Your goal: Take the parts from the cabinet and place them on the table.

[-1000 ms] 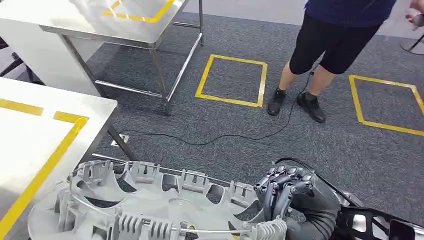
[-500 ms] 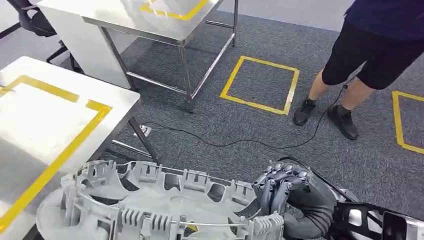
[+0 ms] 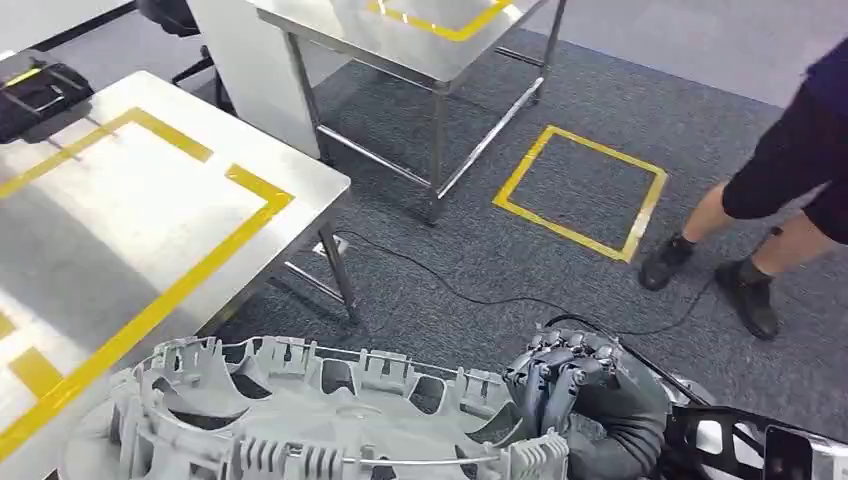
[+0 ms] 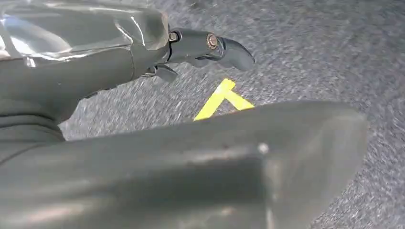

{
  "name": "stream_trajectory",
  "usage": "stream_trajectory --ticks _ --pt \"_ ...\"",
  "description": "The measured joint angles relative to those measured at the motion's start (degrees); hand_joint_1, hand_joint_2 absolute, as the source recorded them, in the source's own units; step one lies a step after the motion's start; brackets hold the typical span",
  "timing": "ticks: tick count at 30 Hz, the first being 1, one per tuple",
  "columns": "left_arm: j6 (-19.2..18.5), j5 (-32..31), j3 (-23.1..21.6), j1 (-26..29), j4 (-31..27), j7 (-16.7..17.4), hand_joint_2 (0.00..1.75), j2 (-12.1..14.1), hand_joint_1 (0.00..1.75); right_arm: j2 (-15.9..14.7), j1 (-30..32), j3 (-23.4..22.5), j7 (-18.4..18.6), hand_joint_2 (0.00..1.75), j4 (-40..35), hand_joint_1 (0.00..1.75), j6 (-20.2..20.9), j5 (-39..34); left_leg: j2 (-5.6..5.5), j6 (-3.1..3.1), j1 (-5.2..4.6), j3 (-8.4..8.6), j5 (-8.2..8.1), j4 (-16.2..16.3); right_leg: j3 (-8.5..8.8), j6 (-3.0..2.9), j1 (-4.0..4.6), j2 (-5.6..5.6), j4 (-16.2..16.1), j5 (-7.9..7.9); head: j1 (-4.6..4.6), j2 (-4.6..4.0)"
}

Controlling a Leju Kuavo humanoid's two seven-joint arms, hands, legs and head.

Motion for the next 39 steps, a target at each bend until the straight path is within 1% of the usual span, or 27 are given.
stream_trajectory --ticks 2,3,5,6,7,8,10,11,13,14,16,17,18,20,21,22,23,26,27,29,30,32,33,35,37,38,39 --pt "-0.2 0.3 0.0 0.2 0.0 0.9 0.0 -0.1 0.0 0.1 0.0 0.2 0.1 1.75 0.6 1.75 0.3 -0.1 -1.9 -0.05 0.03 -0.05 -0.08 0.1 -3.57 0.75 -0.45 0.05 4.7 -0.4 0.04 0.0" --pt "-0.2 0.5 0.0 0.3 0.0 1.0 0.0 -0.1 0.0 0.1 0.0 0.2 0.1 1.75 0.8 1.75 0.3 -0.2 -2.89 -0.15 0.14 0.02 -0.14 0.1 -3.36 1.49 -0.77 0.05 3.1 0.82 0.02 0.0" --pt "-0.3 0.8 0.0 0.4 0.0 1.2 0.0 -0.1 0.0 0.0 -0.1 0.3 0.1 1.75 1.0 1.75 0.5 -0.2 -4.89 -0.73 0.56 0.03 -0.52 0.8 0.29 3.34 -1.41 0.46 -6.1 5.51 0.06 0.0" --pt "-0.4 0.8 0.0 0.5 0.0 1.2 0.0 -0.1 0.0 0.0 -0.3 0.3 0.1 1.75 1.0 1.75 0.5 -0.2 -5.82 -1.31 0.76 -0.14 -0.92 1.5 2.64 3.91 -1.93 2.14 -11.5 7.56 0.11 0.0" --pt "-0.5 0.9 0.0 0.6 -0.1 1.3 0.0 0.0 0.0 0.1 -0.4 0.5 0.2 1.75 1.2 1.75 0.5 -0.2 -6.36 -1.84 0.48 -0.51 -1.27 1.9 2.58 3.05 -1.21 2.69 -11.1 7.11 0.3 0.0" --pt "-0.7 0.9 0.0 0.6 -0.3 1.3 0.0 0.0 0.0 0.2 -0.5 0.5 0.3 1.75 1.2 1.75 0.5 -0.3 -6.92 -2.1 0.61 -0.77 -1.46 2.3 2.9 1.98 -1.34 2.43 -11.3 7.29 0.24 0.0" --pt "-0.9 0.9 0.0 1.0 -0.3 1.3 0.0 -0.1 0.0 0.3 -0.8 0.6 0.5 1.75 1.3 1.75 0.5 -0.2 -7.48 -2.54 0.94 -1.17 -1.22 2.0 2.84 1.12 -0.8 1.64 -11.2 7.22 0.29 0.0" --pt "-0.9 0.9 0.1 1.2 -0.4 1.3 0.0 -0.1 0.0 0.3 -1.0 0.7 0.6 1.75 1.3 1.75 0.5 -0.3 -7.79 -2.76 1.0 -1.7 -1.35 2.1 2.91 0.68 -1.13 1.12 -11.4 7.36 0.26 0.0" --pt "-0.6 0.7 0.0 1.1 -0.4 1.3 0.0 -0.1 0.0 0.4 -1.2 0.8 0.8 1.75 1.3 1.75 0.4 -0.3 -1.84 -3.24 0.57 -2.8 -3.2 5.1 3.17 -0.02 -1.19 0.01 -11.5 7.2 -0.35 0.0" --pt "-0.3 0.7 0.0 0.9 -0.4 1.3 0.0 0.0 0.0 0.4 -1.2 0.9 0.8 1.75 1.3 1.75 0.4 -0.4 -0.28 -3.45 0.74 -4.68 -5.1 8.8 3.23 -0.29 -1.01 -0.57 -11.5 7.1 -0.42 0.0" --pt "0.0 0.4 0.0 0.4 -0.4 1.3 0.0 -0.1 0.0 0.4 -1.2 0.9 0.9 1.75 1.6 1.75 0.2 -0.3 0.65 -3.61 0.96 -9.67 -9.13 18.3 3.22 -0.6 -0.65 -2.05 -11.5 6.95 -0.44 0.0" --pt "0.1 0.2 0.0 0.5 -0.4 1.3 0.0 -0.1 0.0 0.4 -1.2 1.0 0.9 1.75 1.7 1.75 0.2 -0.3 0.76 -3.61 0.99 -11.17 -9.44 20.9 3.21 -0.68 -0.58 -2.69 -11.5 6.89 -0.42 0.0" --pt "0.2 0.2 0.0 0.5 -0.3 1.4 0.0 -0.2 0.0 0.4 -1.2 1.1 0.9 1.75 1.9 1.75 0.2 -0.3 0.78 -3.53 0.98 -11.13 -8.48 20.5 3.26 -0.72 -0.48 -3.36 -11.5 6.79 -0.44 0.0" --pt "0.3 0.2 0.0 0.5 -0.3 1.5 0.0 -0.2 0.0 0.4 -1.2 1.3 0.9 1.75 2.1 1.75 0.1 -0.3 1.21 -3.05 0.85 -6.77 -3.86 12.1 3.61 -0.63 -0.25 -4.72 -11.5 6.48 -0.44 0.0" --pt "0.3 0.2 0.0 0.5 -0.3 1.5 0.0 -0.1 0.0 0.5 -1.2 1.3 0.9 1.75 2.1 1.75 0.1 -0.3 2.44 -2.48 0.52 -3.67 -1.67 6.6 3.88 -0.64 -0.11 -5.3 -11.5 6.37 -0.46 0.0" --pt "0.3 0.2 0.0 0.4 -0.4 1.5 0.0 0.0 0.0 0.5 -1.2 1.3 0.8 1.75 2.1 1.75 0.0 -0.1 5.52 -1.78 -0.2 -1.74 -1.6 2.8 4.11 -0.5 -0.09 -5.84 -11.6 6.21 -0.39 0.0" --pt "0.2 0.2 0.0 0.3 -0.4 1.5 0.0 -0.1 0.0 0.5 -1.1 1.3 0.4 1.75 2.1 1.75 0.0 0.3 5.44 -1.66 -0.26 -1.77 -1.68 2.8 4.18 -0.2 0.43 -6.36 -11.6 6.06 -0.32 0.0" --pt "0.2 0.3 0.0 0.6 -0.4 1.5 0.0 0.0 0.0 0.5 -0.1 1.4 -1.7 1.75 2.3 1.75 0.0 2.3 3.51 -1.01 -0.64 -2.01 -1.6 2.3 4.72 0.62 0.02 -8.29 -12.2 5.94 -0.5 0.0" --pt "0.2 0.3 0.0 0.7 -0.5 1.5 0.0 0.0 0.0 0.4 0.1 1.4 -2.3 1.75 2.3 1.75 0.0 2.8 2.37 -0.54 -0.03 0.01 -0.73 0.8 4.83 0.98 0.23 -8.47 -12.4 5.62 -0.48 0.02" --pt "0.2 0.4 0.0 0.6 -0.5 1.5 0.0 0.0 0.0 0.2 0.5 1.4 -3.1 1.75 2.5 1.75 0.0 3.1 1.36 -0.18 0.3 0.48 -0.02 -0.3 3.26 0.71 -0.25 -2.39 -7.9 3.54 -0.18 0.0" --pt "0.2 0.5 0.0 0.3 -0.5 1.5 0.0 0.0 0.0 0.1 0.8 1.4 -3.2 1.75 2.7 1.75 0.0 3.1 0.46 -0.08 0.43 0.43 0.04 -0.3 0.86 0.5 -0.3 -0.68 -3.2 1.68 0.05 0.0" --pt "0.2 0.9 0.0 0.2 -0.5 1.5 0.0 -0.2 0.0 0.0 1.2 1.5 -3.3 1.75 3.0 1.75 0.0 3.2 -1.46 -0.1 0.42 0.37 0.0 -0.2 -3.9 0.83 -0.55 -0.01 5.3 -0.74 0.02 0.0" --pt "0.2 1.0 0.0 0.3 -0.4 1.6 0.0 -0.2 0.0 -0.1 1.4 1.5 -3.3 1.75 3.2 1.75 0.2 3.2 -2.37 -0.13 0.45 0.38 -0.02 -0.2 -4.62 1.31 -0.72 -0.01 5.8 -0.31 0.07 0.0" --pt "0.2 1.5 0.0 0.3 -0.4 1.8 0.0 -0.2 0.0 -0.3 1.5 1.6 -3.3 1.75 3.5 1.75 0.2 3.2 -4.38 -0.41 0.71 0.52 -0.19 0.0 -2.03 2.89 -1.19 0.14 -1.0 3.47 0.09 0.0" --pt "0.2 2.0 0.0 0.4 -0.4 2.1 0.0 -0.2 0.0 -0.3 1.5 1.6 -3.3 1.75 3.5 1.75 0.3 3.2 -5.87 -1.03 0.91 0.48 -0.61 0.6 1.89 3.91 -1.76 2.07 -10.0 7.24 0.09 0.0" --pt "0.1 2.2 0.0 0.4 -0.4 2.3 0.0 -0.2 0.0 -0.3 1.5 1.6 -3.3 1.75 3.6 1.75 0.5 3.1 -6.83 -1.84 0.55 -0.23 -1.25 1.7 2.78 2.99 -1.62 4.43 -12.2 7.96 0.29 0.0" --pt "0.1 2.4 0.0 0.5 -0.4 2.3 0.0 -0.2 0.0 -0.3 1.6 1.7 -3.3 1.75 3.6 1.75 0.5 3.1 -7.19 -2.05 0.62 -0.53 -1.25 1.7 2.87 2.09 -1.59 3.31 -11.9 7.95 0.11 0.0"
